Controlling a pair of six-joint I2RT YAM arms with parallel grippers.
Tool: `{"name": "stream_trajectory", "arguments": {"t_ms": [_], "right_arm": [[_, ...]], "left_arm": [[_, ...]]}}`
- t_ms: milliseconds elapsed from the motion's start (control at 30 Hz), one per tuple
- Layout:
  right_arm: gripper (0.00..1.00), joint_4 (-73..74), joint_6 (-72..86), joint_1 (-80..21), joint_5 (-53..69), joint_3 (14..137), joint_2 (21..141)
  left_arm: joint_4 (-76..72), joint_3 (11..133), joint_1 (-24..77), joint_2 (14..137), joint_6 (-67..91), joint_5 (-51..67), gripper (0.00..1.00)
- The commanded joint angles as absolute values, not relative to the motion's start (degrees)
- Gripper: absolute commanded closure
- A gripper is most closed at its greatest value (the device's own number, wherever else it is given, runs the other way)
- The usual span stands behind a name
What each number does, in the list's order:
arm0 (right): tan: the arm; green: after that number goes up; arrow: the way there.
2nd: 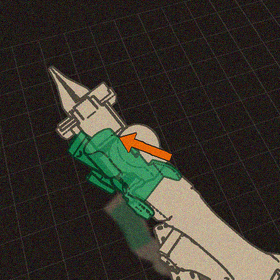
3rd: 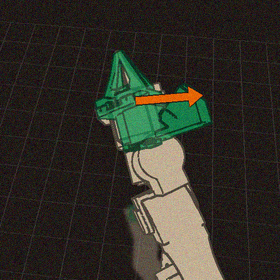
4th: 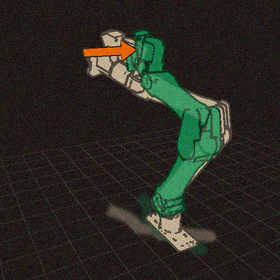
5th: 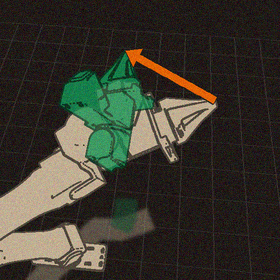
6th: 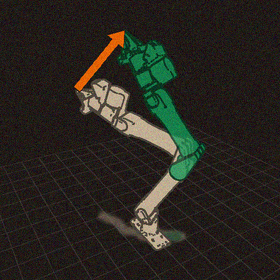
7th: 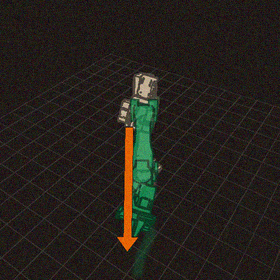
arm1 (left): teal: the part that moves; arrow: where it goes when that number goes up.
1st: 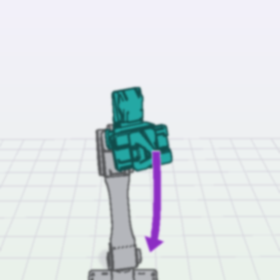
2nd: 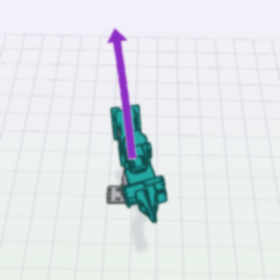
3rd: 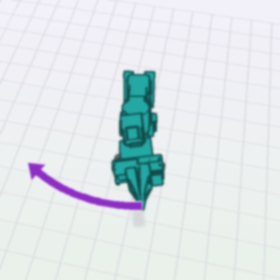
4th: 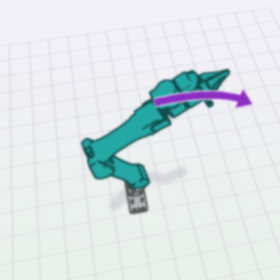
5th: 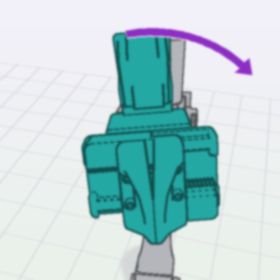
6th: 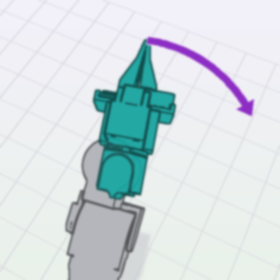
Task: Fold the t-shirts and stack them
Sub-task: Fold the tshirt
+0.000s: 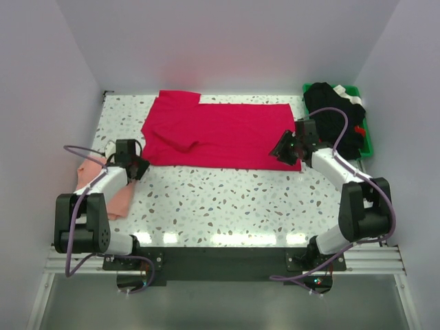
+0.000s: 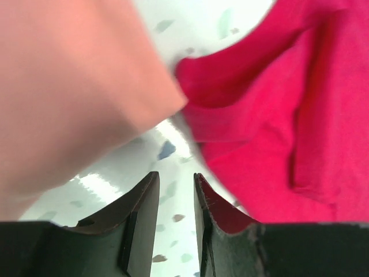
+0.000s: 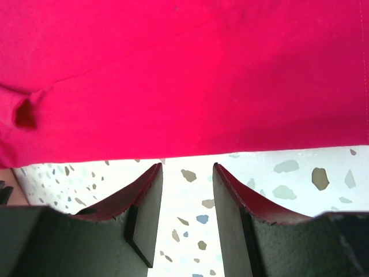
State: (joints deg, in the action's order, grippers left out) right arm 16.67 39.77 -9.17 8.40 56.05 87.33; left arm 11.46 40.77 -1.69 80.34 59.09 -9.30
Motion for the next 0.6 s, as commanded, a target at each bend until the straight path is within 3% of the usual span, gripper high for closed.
{"name": "stream_trajectory", "arguments": {"t_ms": [0, 267, 567], "right_arm": [[0.57, 14.77, 39.81, -9.67, 5.54, 55.99, 87.36], [0.58, 15.82, 38.50, -9.75, 4.92, 55.64, 87.80], [0.58, 17.40, 37.35, -9.75, 3.34, 56.07, 87.36]], "left_arm": [[9.93, 38.15, -1.58, 79.54, 62.22, -12.65, 0.66], [11.60, 37.44, -4.03, 81.39, 63.02, -18.28, 0.67], [7.92, 37.79, -8.00, 81.30, 61.35, -15.12, 0.63]]}}
